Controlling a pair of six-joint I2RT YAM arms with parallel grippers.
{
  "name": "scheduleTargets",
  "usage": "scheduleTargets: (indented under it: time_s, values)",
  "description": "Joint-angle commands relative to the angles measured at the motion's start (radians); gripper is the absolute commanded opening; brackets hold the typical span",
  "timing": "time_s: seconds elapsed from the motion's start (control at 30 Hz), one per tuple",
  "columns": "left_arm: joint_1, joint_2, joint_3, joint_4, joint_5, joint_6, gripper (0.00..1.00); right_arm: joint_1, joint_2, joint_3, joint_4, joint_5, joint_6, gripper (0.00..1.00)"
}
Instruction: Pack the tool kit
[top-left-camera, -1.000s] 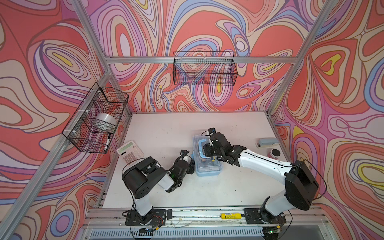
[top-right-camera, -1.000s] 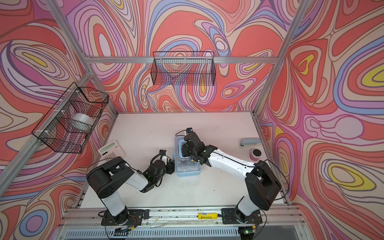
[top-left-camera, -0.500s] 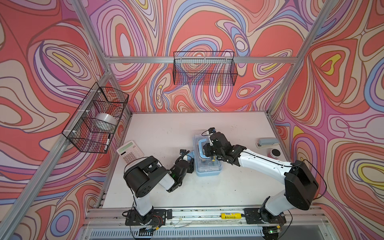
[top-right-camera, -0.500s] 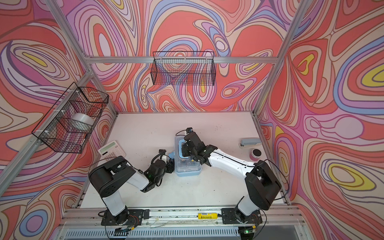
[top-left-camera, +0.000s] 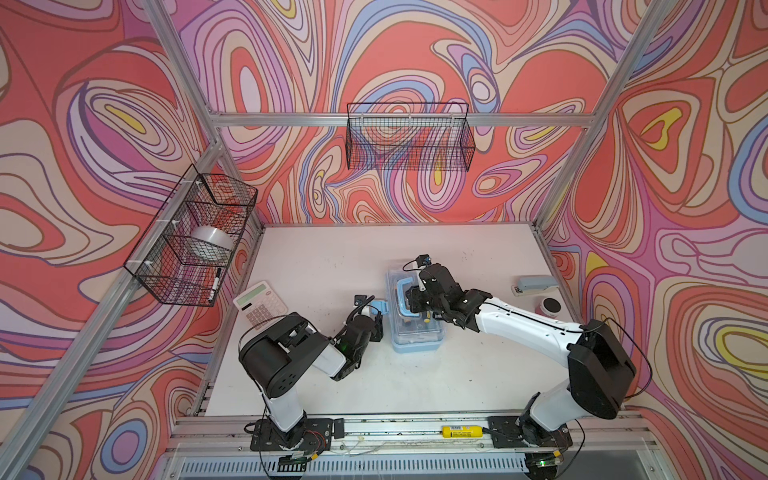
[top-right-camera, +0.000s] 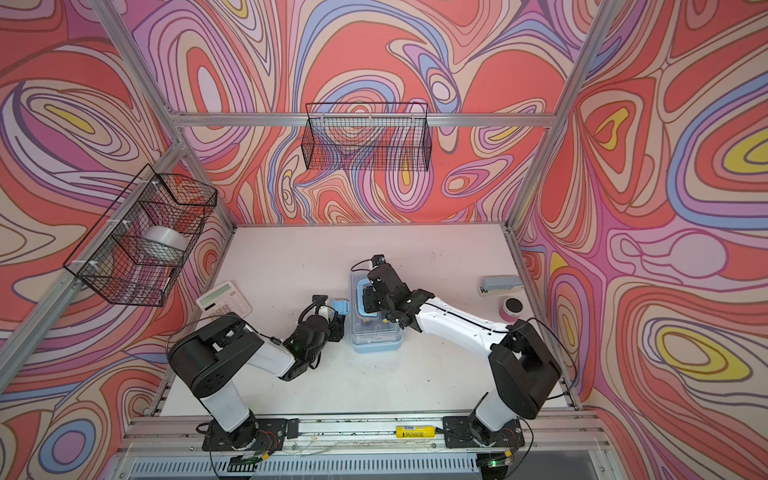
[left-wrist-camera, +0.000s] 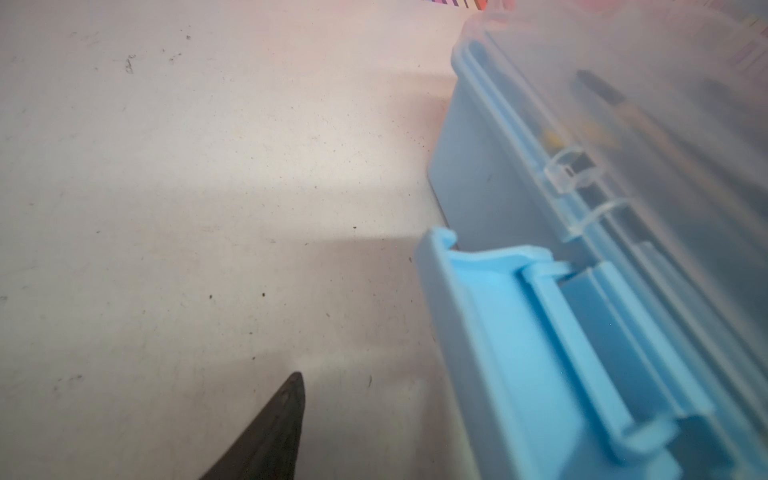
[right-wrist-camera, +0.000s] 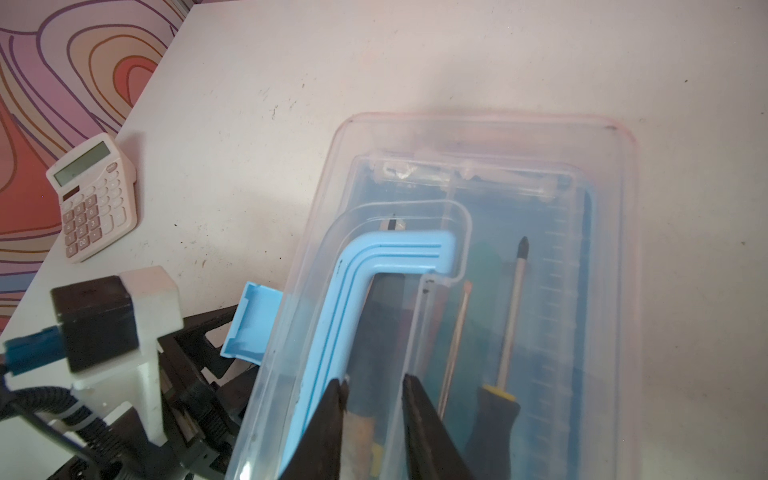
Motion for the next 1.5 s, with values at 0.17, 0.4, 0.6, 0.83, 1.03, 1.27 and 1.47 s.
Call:
scheduleTargets:
  time_s: [0.17,0.4,0.6,0.83,1.03,1.27,1.47]
  values:
    - [0.006,-0.106,-0.007,-0.064,-0.002,0.003,0.64,-0.005,0.027,0.005,-0.016,-0.022,-0.006,0.26]
    - [0.009,-0.185,0.014,-0.131,0.022,-0.003,0.63,-0.005,0.024,-0.001,-0.015,-0.022,-0.004,0.26]
    - [0.010,-0.213,0.036,-0.167,0.074,-0.050,0.62,-0.005,0.024,-0.009,-0.007,-0.026,0.001,0.26]
    - [0.013,-0.279,0.039,-0.212,0.112,-0.111,0.60,-0.005,0.026,-0.012,-0.004,-0.035,0.005,0.26]
    - [0.013,-0.324,0.057,-0.269,0.132,-0.123,0.57,-0.005,0.031,-0.014,0.002,-0.041,0.006,0.26]
    - [0.013,-0.332,0.071,-0.270,0.161,-0.133,0.53,-0.005,0.029,-0.020,0.002,-0.042,0.007,0.26]
    - [0.013,-0.327,0.092,-0.285,0.177,-0.143,0.52,-0.005,0.031,-0.024,0.002,-0.037,0.008,0.26]
